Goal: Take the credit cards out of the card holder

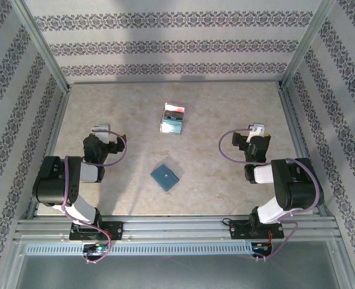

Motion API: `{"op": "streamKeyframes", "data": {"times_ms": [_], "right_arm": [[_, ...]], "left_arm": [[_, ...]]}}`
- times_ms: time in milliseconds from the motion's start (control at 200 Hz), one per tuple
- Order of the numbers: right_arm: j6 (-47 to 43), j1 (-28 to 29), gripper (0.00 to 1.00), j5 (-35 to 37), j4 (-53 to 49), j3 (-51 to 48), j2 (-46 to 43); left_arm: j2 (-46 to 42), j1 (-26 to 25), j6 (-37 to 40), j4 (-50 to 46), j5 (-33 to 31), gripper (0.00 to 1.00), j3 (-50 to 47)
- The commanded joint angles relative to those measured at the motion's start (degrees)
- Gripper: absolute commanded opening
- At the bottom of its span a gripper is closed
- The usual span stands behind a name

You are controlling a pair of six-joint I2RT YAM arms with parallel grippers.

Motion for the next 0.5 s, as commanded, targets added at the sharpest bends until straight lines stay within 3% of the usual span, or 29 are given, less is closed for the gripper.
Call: {"op": "streamKeyframes", "data": {"times_ms": [0, 495], "right_arm": [[0.5, 0.6, 0.98, 1.1, 1.2, 0.3, -0.8], [0.2, 0.6, 0.98, 0.0, -0.3, 0.4, -1.8]], "left_arm": [[-0.2, 0.5, -0.1, -0.6, 0.9, 0.99, 0.4], [-1.5, 0.5, -0.8, 1.6, 0.0, 0.99, -1.2]]}}
